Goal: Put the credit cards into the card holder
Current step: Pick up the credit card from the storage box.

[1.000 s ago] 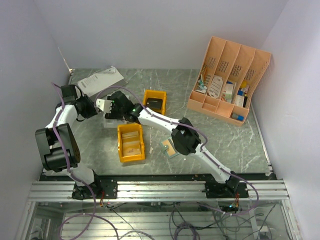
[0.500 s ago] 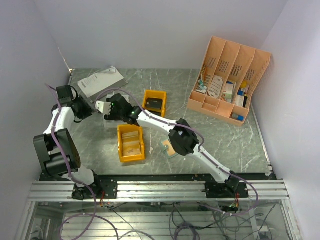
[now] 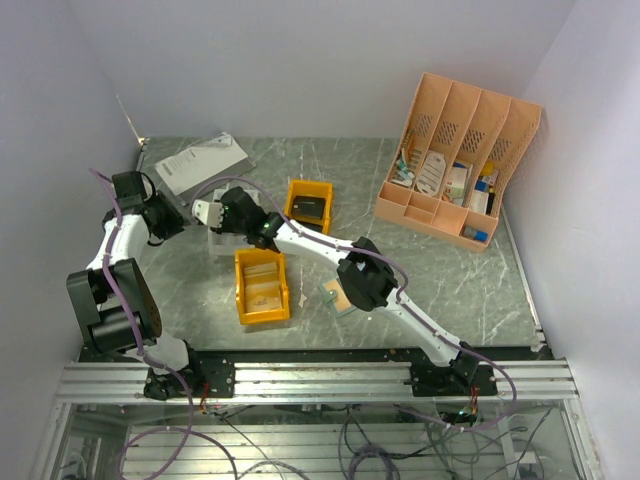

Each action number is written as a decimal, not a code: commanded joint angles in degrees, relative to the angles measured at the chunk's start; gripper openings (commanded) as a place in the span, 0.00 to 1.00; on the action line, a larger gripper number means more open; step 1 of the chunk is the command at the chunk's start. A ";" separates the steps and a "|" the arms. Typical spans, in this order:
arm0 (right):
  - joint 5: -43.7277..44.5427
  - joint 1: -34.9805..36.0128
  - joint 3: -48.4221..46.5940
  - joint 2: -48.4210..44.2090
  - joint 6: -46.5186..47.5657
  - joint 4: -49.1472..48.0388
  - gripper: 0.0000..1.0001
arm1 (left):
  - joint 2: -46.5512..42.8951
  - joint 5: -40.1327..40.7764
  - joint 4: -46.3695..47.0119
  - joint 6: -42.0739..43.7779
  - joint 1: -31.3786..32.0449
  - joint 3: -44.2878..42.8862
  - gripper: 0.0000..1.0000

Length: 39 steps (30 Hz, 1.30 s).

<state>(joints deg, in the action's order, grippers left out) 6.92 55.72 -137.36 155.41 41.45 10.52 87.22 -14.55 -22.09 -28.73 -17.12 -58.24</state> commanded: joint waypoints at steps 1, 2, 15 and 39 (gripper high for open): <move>0.71 -0.36 -1.24 -1.98 0.55 -1.77 0.34 | -1.75 -0.09 0.14 -0.01 -0.37 0.59 0.40; 0.62 -0.42 -1.24 -1.90 0.58 -1.76 0.34 | -1.78 -0.20 0.25 -0.01 -0.37 0.60 0.40; -0.07 -0.76 0.37 1.15 0.87 -1.44 0.45 | -2.28 -2.78 0.69 0.68 -0.40 1.40 0.40; 1.62 -2.07 -1.04 1.76 1.00 -4.98 0.41 | -1.38 -5.90 1.43 0.86 -0.44 2.05 0.39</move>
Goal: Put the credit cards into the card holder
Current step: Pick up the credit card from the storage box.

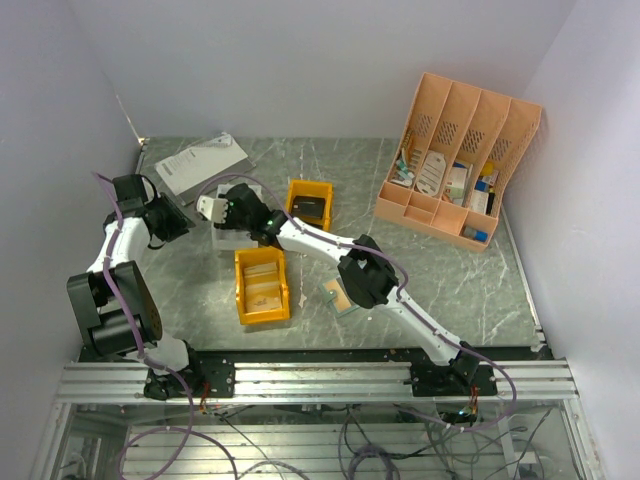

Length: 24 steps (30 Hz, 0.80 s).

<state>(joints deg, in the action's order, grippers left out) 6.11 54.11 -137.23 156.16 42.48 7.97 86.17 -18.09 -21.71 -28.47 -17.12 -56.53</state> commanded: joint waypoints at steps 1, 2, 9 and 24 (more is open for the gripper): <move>2.49 -0.41 -1.50 0.59 -0.03 -2.69 0.40 | -0.31 -2.50 1.14 0.61 -0.39 0.43 0.39; 2.50 -0.42 -1.74 0.29 -0.03 -2.89 0.40 | -0.25 -2.48 1.15 0.61 -0.45 0.40 0.39; 2.33 -0.44 -2.69 -1.24 0.73 -3.94 0.39 | -0.13 -3.19 1.39 0.60 -0.38 0.51 0.39; 3.19 -1.12 -2.62 -1.98 1.64 -4.89 0.25 | 0.07 -5.64 2.27 1.17 -0.40 1.02 0.39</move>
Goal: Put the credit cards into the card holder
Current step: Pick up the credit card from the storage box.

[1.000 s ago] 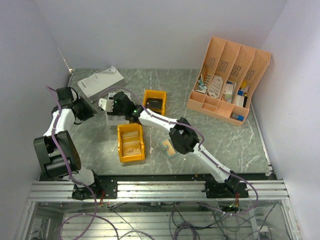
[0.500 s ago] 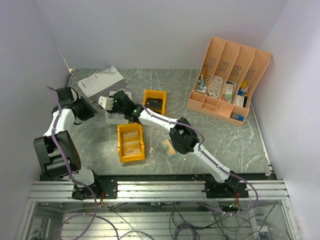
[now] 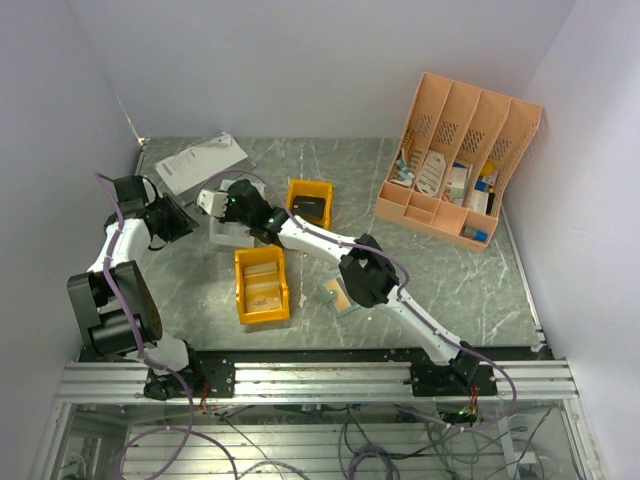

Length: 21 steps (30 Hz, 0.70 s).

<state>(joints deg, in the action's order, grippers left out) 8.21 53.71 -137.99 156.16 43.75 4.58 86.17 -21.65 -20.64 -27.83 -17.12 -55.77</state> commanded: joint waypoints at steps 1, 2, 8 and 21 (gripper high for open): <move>1.04 -0.79 -1.91 -2.18 0.41 -1.50 0.25 | 0.13 -2.09 1.18 0.56 -0.37 0.23 0.39; 1.03 -0.85 -1.88 -2.36 0.52 -1.57 0.25 | 0.14 -2.08 1.20 0.53 -0.38 0.22 0.39; 0.77 -1.26 -1.19 -2.39 1.26 -2.20 0.23 | 0.04 -2.09 1.13 0.64 -0.41 0.22 0.39; 0.92 -3.25 -0.87 -2.26 1.10 -2.32 0.16 | 0.23 -2.65 1.41 0.63 -0.37 0.22 0.38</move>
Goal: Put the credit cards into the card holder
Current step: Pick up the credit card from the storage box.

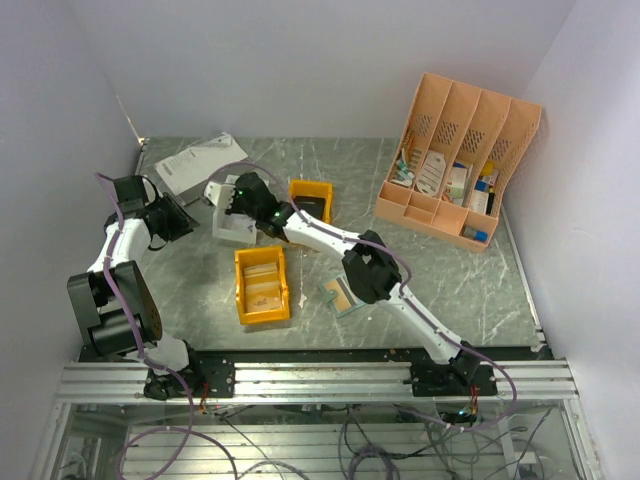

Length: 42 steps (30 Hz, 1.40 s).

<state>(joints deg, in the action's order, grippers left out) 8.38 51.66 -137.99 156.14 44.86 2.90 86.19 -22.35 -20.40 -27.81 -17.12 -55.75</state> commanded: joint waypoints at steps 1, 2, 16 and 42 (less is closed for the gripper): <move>0.53 -1.28 -0.92 -2.17 -0.14 -0.35 0.16 | 0.20 -1.87 1.16 0.64 -0.40 0.23 0.38; 0.05 -1.49 -0.96 -2.20 -0.46 0.10 0.18 | 0.20 -1.83 1.16 0.65 -0.38 0.23 0.38; -5.95 -3.89 -2.24 -0.31 -2.83 5.14 0.13 | 0.29 -1.85 1.16 0.65 -0.42 0.28 0.38; -19.67 -5.97 -5.04 -10.45 -14.83 13.53 0.00 | -7.48 -10.00 11.98 -3.88 -0.37 3.49 0.38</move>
<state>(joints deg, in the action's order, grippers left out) -6.63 46.76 -142.58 151.50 35.51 15.27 82.63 -26.30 -16.27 -28.67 -17.12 -53.98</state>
